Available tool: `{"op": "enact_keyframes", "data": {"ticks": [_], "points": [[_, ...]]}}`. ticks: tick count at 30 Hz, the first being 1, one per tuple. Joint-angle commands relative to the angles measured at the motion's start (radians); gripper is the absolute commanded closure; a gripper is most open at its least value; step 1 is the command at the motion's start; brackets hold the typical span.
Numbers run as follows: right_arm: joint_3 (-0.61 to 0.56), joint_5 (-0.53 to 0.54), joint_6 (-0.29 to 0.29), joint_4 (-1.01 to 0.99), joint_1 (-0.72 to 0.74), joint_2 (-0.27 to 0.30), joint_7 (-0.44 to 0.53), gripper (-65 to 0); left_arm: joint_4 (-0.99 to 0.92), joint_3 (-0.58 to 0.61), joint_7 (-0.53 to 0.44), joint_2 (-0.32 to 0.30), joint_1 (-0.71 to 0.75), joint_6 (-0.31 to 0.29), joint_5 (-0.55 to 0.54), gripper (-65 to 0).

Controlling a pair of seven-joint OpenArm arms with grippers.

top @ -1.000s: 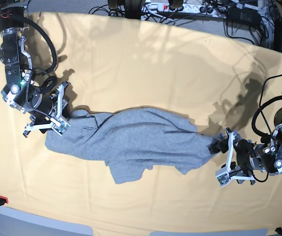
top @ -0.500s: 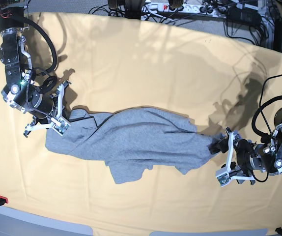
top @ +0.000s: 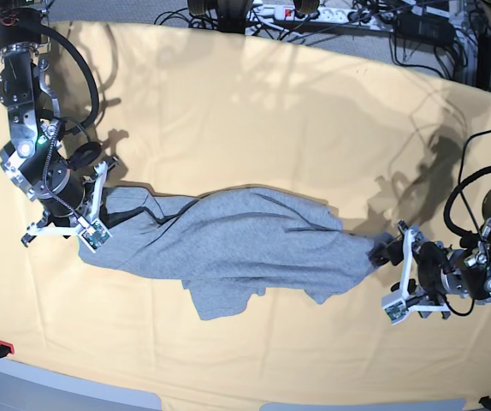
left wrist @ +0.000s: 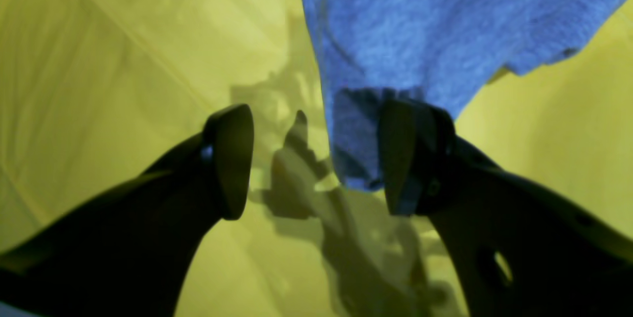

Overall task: Layout the t-shirt on the table in an organized manner, then fold the t-shirt properly
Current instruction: 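Lower the t-shirt and regrip its end with the right gripper, then release and regrasp the t-shirt with the left gripper nearer the middle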

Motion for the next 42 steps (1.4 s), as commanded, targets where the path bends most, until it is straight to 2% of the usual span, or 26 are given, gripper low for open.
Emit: {"op": "enact_keyframes", "data": {"ticks": [1,3,6,10,13,17,20,24,27,32,36,39,42], "points": [[0.010,-0.016,-0.032,0.015,0.019,0.015,0.011,0.0,0.010,-0.014,-0.003,-0.014,-0.031,0.000,-0.019,-40.3],[0.014,-0.041,-0.078,0.015,0.019,0.015,0.012,0.0,0.010,-0.014,0.005,-0.021,-0.031,-0.002,-0.035,-40.3],[0.039,-0.042,-0.104,0.015,0.018,0.015,0.007,0.0,0.010,-0.014,0.049,-0.032,-0.031,-0.046,-0.108,-40.3],[0.098,-0.031,-0.136,0.015,0.018,0.015,0.003,0.0,0.010,-0.014,0.156,-0.038,-0.031,-0.087,-0.209,-40.3],[0.150,-0.009,-0.147,0.015,0.018,0.015,-0.023,0.0,0.010,-0.014,0.203,-0.056,-0.031,-0.087,-0.279,-40.3],[0.243,0.077,-0.145,0.015,-0.003,0.014,-0.035,0.0,0.016,-0.014,0.213,-0.097,-0.031,-0.087,-0.364,-40.3],[0.317,0.124,-0.121,0.016,-0.002,0.015,-0.043,0.0,0.043,-0.014,0.251,-0.126,-0.031,-0.087,-0.428,-40.3],[0.406,0.216,-0.061,0.015,-0.001,0.015,-0.043,0.0,0.096,-0.014,0.351,-0.152,-0.030,-0.087,-0.573,-40.3],[0.417,0.275,-0.013,0.015,-0.001,0.014,-0.044,0.0,0.137,-0.014,0.393,-0.151,-0.018,-0.087,-0.642,-40.3],[0.414,0.341,0.060,0.014,-0.004,0.011,-0.044,0.0,0.224,-0.014,0.412,-0.138,0.092,-0.087,-0.647,-40.3],[0.414,0.340,0.063,0.011,-0.004,0.011,-0.044,0.0,0.270,-0.014,0.414,-0.117,0.223,-0.087,-0.637,-40.3],[0.414,0.340,0.061,0.010,-0.003,0.011,-0.043,0.0,0.271,-0.014,0.378,-0.090,0.273,-0.087,-0.536,-40.3],[0.414,0.341,0.061,0.011,-0.003,0.011,-0.043,0.0,0.270,-0.014,0.244,-0.072,0.294,-0.087,-0.376,-40.3]]}}
